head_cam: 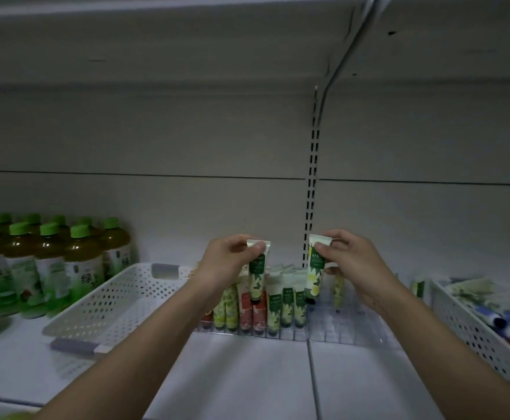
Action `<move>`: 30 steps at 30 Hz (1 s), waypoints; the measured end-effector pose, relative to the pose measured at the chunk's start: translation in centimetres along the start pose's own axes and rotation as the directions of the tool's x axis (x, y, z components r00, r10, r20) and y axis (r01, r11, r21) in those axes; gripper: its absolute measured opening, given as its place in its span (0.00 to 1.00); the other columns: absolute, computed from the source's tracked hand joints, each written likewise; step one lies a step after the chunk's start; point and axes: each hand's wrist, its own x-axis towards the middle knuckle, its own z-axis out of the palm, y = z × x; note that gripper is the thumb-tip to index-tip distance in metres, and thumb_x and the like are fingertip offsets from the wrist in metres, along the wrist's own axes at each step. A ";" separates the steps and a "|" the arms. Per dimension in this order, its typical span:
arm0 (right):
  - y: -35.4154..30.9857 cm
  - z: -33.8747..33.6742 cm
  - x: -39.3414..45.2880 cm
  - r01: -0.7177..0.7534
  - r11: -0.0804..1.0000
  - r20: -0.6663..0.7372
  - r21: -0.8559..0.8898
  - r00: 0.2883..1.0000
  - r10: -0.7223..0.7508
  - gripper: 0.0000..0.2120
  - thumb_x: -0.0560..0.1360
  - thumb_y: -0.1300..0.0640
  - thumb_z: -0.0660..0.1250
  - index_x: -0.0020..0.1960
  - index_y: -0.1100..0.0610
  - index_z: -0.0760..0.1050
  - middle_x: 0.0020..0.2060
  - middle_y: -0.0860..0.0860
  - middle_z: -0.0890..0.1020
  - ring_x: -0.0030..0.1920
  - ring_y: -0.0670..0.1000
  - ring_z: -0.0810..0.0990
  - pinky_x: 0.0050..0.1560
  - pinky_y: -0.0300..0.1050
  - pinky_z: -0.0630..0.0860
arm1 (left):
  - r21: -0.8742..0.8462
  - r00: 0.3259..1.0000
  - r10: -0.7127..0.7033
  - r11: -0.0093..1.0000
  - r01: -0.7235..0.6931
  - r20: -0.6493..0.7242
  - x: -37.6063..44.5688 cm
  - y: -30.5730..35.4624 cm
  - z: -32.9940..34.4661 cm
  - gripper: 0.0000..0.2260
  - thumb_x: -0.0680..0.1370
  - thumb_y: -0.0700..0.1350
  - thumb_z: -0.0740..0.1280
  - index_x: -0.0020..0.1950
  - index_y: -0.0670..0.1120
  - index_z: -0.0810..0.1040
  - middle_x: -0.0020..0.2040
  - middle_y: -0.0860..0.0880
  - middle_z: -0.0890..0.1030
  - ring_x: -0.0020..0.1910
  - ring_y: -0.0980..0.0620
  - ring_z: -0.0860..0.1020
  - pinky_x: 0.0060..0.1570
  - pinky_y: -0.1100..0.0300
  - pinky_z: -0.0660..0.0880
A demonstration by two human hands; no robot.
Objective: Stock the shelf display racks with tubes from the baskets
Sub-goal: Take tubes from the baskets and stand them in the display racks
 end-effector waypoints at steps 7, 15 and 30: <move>2.1 -1.6 -0.1 0.059 0.995 -0.013 -0.084 0.998 -0.061 0.04 0.77 0.63 0.69 0.47 0.57 0.83 0.42 0.55 0.81 0.39 0.45 0.81 0.37 0.38 0.79 | 0.146 0.995 0.104 0.984 -0.102 -0.005 0.1 -1.1 2.4 0.01 0.71 0.49 0.76 0.40 0.54 0.86 0.40 0.58 0.85 0.39 0.59 0.82 0.37 0.70 0.77; 5.0 -1.4 -0.4 0.035 0.993 -0.064 -0.113 0.997 -0.043 0.06 0.75 0.64 0.71 0.44 0.54 0.83 0.38 0.51 0.84 0.38 0.45 0.81 0.38 0.36 0.78 | 0.300 0.978 0.171 0.945 -0.129 -0.120 -0.6 -3.4 5.6 0.04 0.70 0.44 0.77 0.44 0.48 0.86 0.38 0.56 0.84 0.39 0.58 0.82 0.44 0.64 0.79; 6.8 -0.9 0.3 0.044 0.993 -0.070 -0.113 0.996 -0.053 0.06 0.76 0.65 0.69 0.46 0.56 0.83 0.40 0.51 0.85 0.41 0.48 0.82 0.48 0.47 0.82 | 0.516 0.944 0.324 0.820 -0.247 -0.063 0.4 -5.4 7.2 0.05 0.71 0.43 0.76 0.46 0.46 0.87 0.42 0.52 0.85 0.39 0.58 0.80 0.48 0.58 0.79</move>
